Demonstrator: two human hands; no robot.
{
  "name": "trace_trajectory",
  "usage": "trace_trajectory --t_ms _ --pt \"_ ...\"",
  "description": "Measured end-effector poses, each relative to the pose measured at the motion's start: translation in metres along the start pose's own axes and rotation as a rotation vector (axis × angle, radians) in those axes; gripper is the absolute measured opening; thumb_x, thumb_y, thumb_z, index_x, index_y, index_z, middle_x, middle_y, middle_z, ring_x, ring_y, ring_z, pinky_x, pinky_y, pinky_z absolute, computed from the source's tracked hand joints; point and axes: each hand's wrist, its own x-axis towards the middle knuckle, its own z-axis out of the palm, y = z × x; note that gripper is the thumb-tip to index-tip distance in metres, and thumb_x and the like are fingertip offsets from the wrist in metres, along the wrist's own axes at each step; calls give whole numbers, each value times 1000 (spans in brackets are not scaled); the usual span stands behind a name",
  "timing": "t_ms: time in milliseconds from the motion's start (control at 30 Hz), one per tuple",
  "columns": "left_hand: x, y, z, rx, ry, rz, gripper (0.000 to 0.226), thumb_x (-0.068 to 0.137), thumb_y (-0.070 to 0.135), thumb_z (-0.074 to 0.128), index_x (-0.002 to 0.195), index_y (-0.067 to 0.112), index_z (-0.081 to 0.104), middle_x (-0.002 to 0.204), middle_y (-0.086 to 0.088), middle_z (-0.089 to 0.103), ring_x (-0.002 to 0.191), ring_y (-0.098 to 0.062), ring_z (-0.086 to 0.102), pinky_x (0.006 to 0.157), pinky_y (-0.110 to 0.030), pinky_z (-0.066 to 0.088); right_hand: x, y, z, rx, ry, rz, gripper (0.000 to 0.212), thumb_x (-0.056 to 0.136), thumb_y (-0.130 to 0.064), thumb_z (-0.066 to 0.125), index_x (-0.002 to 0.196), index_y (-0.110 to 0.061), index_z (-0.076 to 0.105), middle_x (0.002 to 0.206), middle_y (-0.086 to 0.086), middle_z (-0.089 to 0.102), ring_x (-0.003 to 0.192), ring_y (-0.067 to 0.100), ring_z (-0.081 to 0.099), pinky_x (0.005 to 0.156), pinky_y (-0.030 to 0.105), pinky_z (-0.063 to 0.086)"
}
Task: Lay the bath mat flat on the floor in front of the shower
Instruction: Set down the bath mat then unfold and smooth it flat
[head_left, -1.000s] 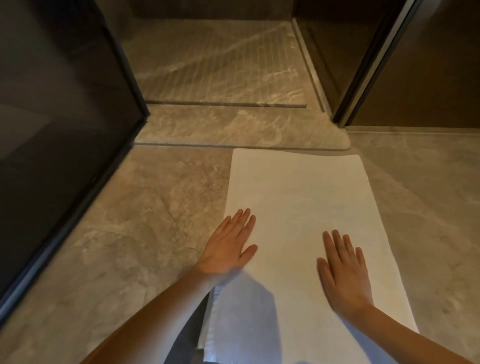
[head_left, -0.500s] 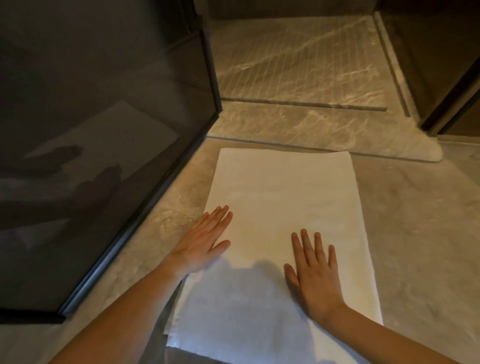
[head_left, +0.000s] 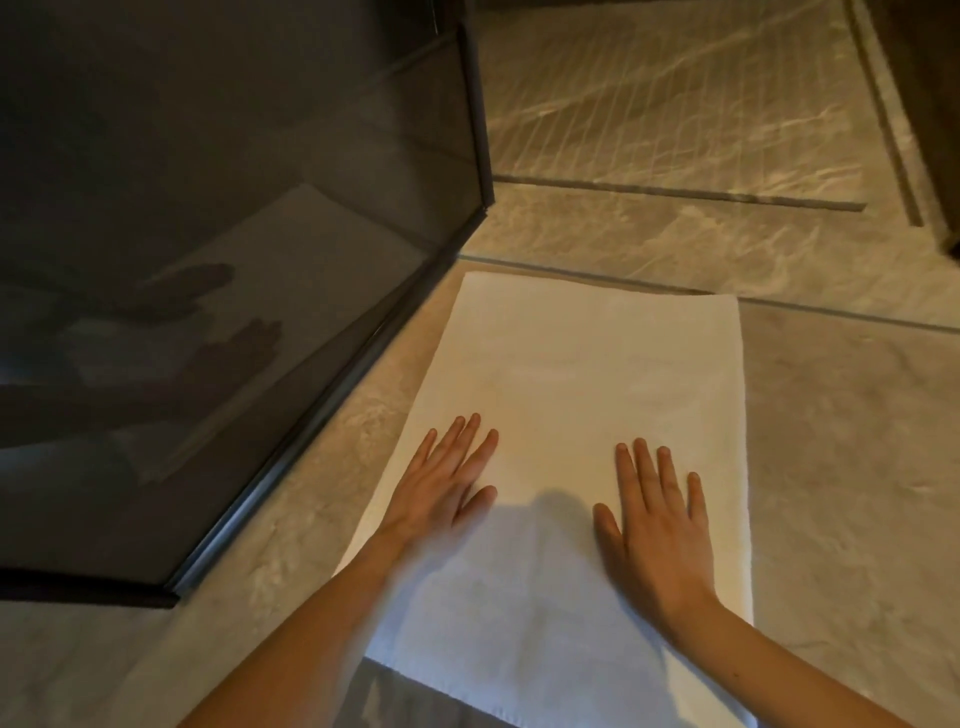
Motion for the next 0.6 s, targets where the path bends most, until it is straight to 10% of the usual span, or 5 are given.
trace_trajectory --t_ms 267,600 --pt "-1 -24 2 -124 83 -250 60 102 46 30 155 25 10 162 8 -1 147 -7 -9 117 -22 -9 7 -12 -2 29 3 17 78 83 -59 -17 152 -22 -15 161 -2 -16 148 19 -18 121 45 -6" --pt "-10 -39 -15 -417 238 -517 52 89 32 66 138 21 52 145 -6 47 135 -21 34 111 -28 30 7 -14 -6 -30 -28 19 80 80 -58 -17 151 -21 -17 161 0 -16 148 19 -17 121 44 -6"
